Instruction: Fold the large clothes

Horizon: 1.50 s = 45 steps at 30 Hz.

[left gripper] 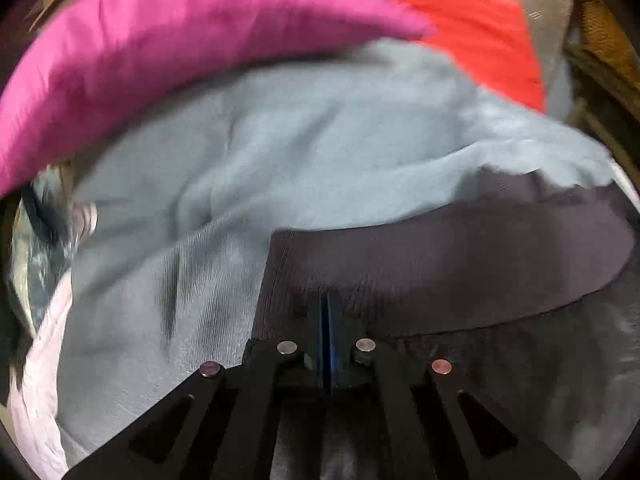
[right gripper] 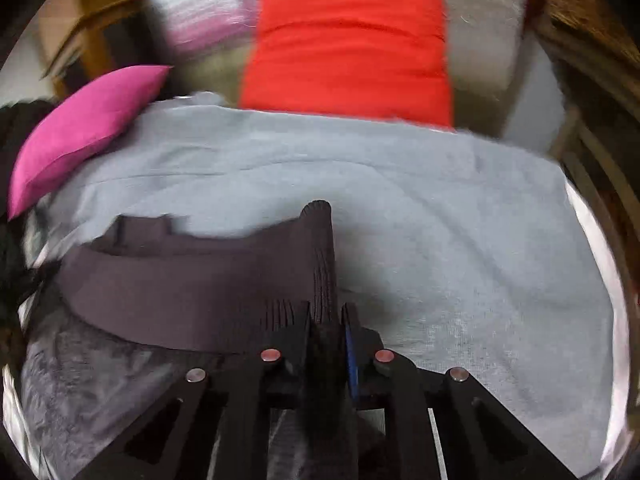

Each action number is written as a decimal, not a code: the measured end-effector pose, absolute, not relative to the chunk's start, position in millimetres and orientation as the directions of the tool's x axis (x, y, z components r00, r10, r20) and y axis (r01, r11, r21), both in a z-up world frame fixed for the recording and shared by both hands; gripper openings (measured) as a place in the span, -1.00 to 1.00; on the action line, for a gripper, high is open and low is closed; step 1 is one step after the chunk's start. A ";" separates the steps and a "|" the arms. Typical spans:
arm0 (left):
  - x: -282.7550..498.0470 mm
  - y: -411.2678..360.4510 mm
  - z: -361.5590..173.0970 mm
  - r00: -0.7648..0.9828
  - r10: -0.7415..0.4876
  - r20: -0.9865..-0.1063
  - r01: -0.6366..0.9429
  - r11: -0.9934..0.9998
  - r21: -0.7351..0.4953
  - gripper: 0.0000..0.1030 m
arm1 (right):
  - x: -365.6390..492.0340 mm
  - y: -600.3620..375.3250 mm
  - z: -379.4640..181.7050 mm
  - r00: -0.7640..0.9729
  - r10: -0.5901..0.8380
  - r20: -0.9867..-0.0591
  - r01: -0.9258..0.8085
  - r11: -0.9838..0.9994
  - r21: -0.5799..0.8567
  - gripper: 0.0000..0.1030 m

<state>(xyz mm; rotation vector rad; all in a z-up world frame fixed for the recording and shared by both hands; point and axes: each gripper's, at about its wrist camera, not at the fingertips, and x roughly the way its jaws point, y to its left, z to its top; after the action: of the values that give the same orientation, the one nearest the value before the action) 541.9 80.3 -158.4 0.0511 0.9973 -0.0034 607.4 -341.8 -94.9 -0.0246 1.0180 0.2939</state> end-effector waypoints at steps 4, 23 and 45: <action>543.7 75.9 -163.7 0.538 0.051 -0.841 0.019 0.997 0.072 -0.93 | 613.6 -340.3 -129.1 0.475 0.198 -0.858 -0.206 0.972 0.111 -0.72; 397.5 19.4 -34.9 0.775 0.047 -0.630 0.039 0.992 0.122 0.43 | 507.7 -350.4 -31.8 0.553 0.386 -0.739 -0.266 0.922 0.282 0.75; 383.3 -71.6 -139.9 0.605 0.123 -0.786 0.004 0.988 0.157 0.50 | 454.1 -277.8 -122.2 0.561 0.106 -0.821 -0.211 0.977 -0.018 0.87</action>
<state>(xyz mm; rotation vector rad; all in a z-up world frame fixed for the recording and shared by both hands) 383.3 -71.6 -139.9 0.1483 0.9189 0.0690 454.1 -277.8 -122.2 -0.1187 0.9578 0.1874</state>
